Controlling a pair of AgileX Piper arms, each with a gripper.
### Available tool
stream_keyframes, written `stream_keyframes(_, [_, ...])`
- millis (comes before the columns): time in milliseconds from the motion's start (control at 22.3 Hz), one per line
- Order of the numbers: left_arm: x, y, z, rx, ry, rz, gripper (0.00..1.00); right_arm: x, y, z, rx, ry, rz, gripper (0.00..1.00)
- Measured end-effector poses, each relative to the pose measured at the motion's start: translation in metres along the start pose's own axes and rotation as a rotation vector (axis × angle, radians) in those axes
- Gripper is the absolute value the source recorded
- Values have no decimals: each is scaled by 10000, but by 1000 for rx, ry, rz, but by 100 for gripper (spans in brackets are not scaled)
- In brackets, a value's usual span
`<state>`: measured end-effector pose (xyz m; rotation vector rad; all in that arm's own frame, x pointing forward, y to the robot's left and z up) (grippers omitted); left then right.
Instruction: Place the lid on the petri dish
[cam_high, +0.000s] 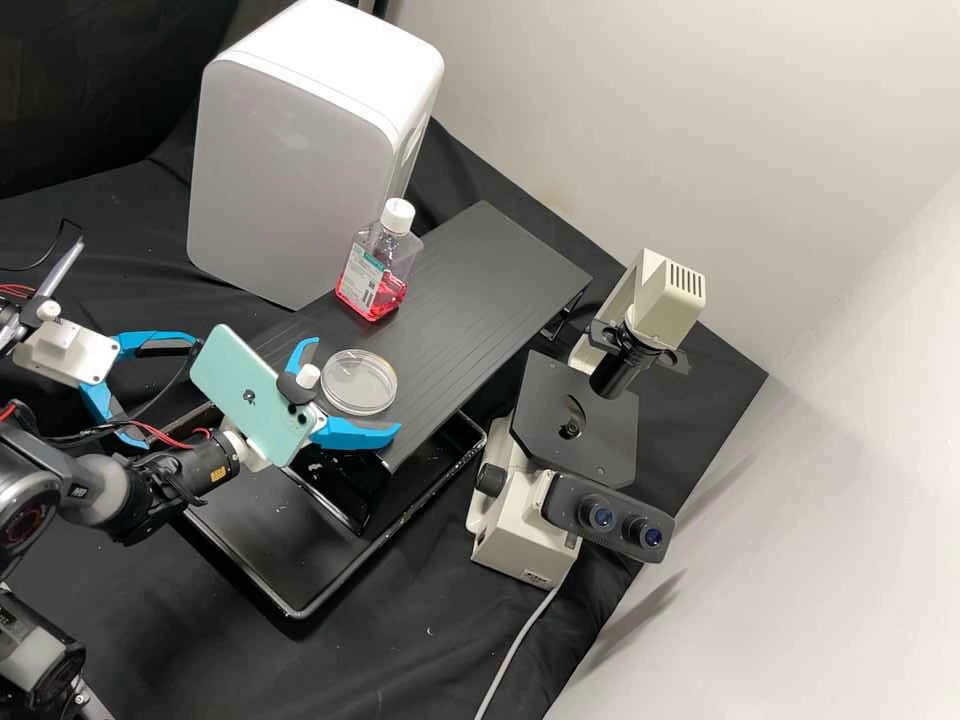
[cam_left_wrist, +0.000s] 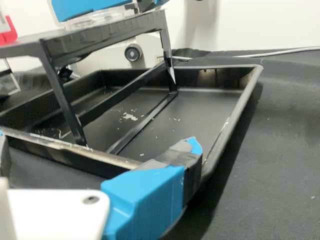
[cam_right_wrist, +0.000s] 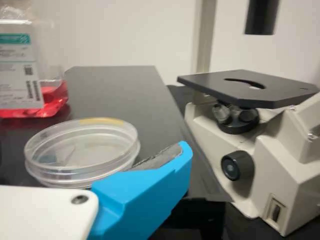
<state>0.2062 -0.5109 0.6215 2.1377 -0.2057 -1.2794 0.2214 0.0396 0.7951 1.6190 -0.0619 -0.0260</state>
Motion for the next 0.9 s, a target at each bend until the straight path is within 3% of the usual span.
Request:
stream_keyframes(134, [-20, 17, 17, 17, 0, 5, 100, -42, 27, -28, 1, 44, 51, 100])
stream_keyframes(224, [-43, 30, 55, 67, -5, 7, 100, -73, 60, -50, 0, 75, 86, 100])
stream_keyframes(269, [-59, 41, 85, 81, 0, 10, 100, -83, 72, -62, 2, 84, 94, 100])
stream_keyframes(314, [-65, 44, 110, 83, 0, 10, 100, -88, 77, -72, 5, 89, 97, 100])
stream_keyframes(403, [-72, 50, 124, 84, -3, 12, 100, -95, 80, -83, 7, 94, 99, 100])
stream_keyframes(493, [-75, 49, 120, 49, -9, 10, 100, -107, 77, -70, 9, 88, 101, 100])
stream_keyframes(583, [-76, 46, 124, 35, -15, 8, 100, -109, 80, -72, 10, 88, 103, 100])
stream_keyframes(896, [-77, 49, 124, 35, -15, 9, 100, -144, 104, -81, 14, 97, 112, 100])
